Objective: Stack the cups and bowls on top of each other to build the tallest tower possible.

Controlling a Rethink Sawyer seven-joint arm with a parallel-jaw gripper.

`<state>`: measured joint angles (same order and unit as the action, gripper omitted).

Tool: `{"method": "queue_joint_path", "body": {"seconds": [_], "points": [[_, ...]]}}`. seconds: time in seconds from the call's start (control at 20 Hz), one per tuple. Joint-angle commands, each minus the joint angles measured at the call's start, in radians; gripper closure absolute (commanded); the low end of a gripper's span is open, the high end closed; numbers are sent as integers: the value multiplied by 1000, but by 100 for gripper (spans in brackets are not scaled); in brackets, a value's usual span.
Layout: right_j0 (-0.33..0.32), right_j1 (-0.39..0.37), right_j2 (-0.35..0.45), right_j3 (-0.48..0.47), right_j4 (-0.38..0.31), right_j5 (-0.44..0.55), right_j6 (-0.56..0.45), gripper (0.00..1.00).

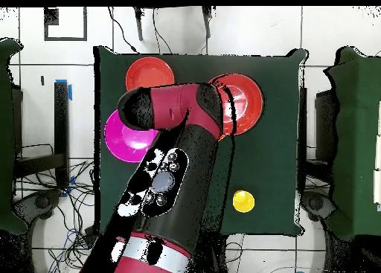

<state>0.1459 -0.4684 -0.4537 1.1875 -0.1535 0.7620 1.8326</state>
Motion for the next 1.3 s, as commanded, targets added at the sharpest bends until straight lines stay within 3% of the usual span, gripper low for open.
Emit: {"method": "queue_joint_path", "body": {"seconds": [0.05,1.3], "points": [[15,51,39,-48,29,112,192,100],[39,68,16,-82,82,162,176,100]]}}
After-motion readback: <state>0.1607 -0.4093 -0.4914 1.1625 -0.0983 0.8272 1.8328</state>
